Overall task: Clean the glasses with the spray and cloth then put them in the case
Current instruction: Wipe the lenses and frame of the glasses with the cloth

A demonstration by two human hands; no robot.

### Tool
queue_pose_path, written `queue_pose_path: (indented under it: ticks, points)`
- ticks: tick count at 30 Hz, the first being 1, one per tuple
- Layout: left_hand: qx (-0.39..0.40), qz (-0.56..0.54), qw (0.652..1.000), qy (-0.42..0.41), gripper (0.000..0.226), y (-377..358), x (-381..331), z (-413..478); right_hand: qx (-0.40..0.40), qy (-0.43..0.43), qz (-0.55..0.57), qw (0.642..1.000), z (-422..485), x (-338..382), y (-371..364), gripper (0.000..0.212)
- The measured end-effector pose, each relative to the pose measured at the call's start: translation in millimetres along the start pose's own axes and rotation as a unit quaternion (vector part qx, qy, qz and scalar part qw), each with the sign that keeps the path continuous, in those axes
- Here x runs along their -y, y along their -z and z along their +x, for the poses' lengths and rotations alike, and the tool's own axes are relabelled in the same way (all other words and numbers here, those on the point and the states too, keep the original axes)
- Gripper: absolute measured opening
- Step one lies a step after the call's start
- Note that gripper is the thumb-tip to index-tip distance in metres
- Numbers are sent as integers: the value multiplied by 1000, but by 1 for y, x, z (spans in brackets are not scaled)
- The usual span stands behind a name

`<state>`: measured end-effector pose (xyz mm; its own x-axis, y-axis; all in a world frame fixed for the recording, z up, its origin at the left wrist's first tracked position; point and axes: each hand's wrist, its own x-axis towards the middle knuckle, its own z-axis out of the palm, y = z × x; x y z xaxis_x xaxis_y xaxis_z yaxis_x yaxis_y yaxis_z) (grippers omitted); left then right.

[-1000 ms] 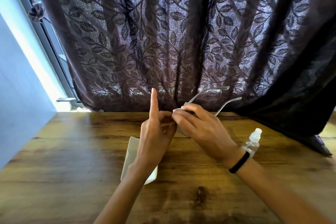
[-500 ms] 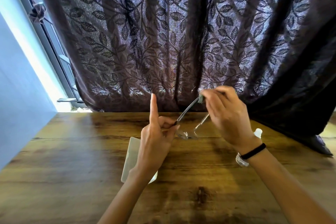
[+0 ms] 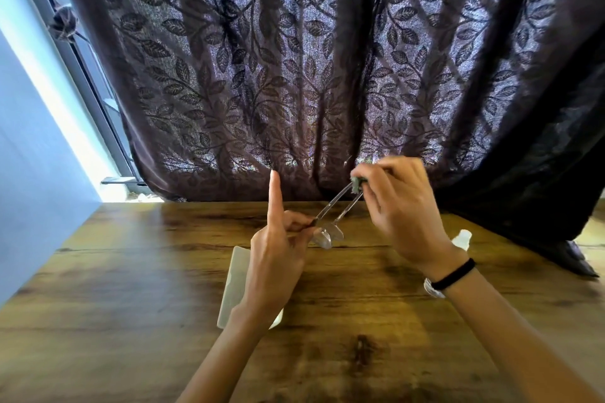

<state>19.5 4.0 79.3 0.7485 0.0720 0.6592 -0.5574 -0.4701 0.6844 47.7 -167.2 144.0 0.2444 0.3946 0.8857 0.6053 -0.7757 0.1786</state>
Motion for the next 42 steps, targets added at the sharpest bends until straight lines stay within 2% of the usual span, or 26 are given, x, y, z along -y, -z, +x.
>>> queue_pose_path:
  ticks: [4, 8, 12, 16, 21, 23, 27, 32, 35, 38, 40, 42]
  points:
    - [0, -4, 1000, 2, 102, -1, -1, 2, 27, 51, -8, 998, -4, 11, -7, 14]
    - [-1, -3, 1000, 26, 103, 0, 0, -1, 58, 69, -9, 996, -9, 18, -11, 21]
    - [12, -7, 999, 35, 103, 0, -1, -3, 92, 93, -5, 991, -15, 28, -15, 15]
    - [26, 7, 999, 27, 100, 0, -2, -4, 95, 108, -11, 990, -21, 37, -19, 26]
    - [26, 6, 999, 23, 100, 1, -2, -2, 84, 119, -51, 988, -24, 34, -20, 19]
    - [24, 7, 1000, 17, 100, 1, -2, 2, 64, 100, -59, 991, -22, 31, -19, 23]
    - [8, 10, 1000, 13, 103, 3, 4, 5, 43, 57, -80, 994, -20, 19, -15, 14]
    - [-24, -2, 1000, 12, 101, 10, 13, 2, -38, -40, -81, 995, -15, -12, -6, 19]
    - [-37, -5, 999, 3, 99, 7, 13, 6, -60, -81, -18, 995, -24, -14, -5, 14]
    - [-42, -14, 999, 4, 98, 8, 16, 7, -71, -134, 75, 986, -29, -14, -3, 18]
    - [-47, -20, 999, 3, 97, 10, 19, 6, -87, -186, 130, 970, -31, -17, 0, 22]
    - [-57, -29, 998, 7, 95, 13, 20, 6, -111, -261, 198, 938, -32, -19, 3, 28]
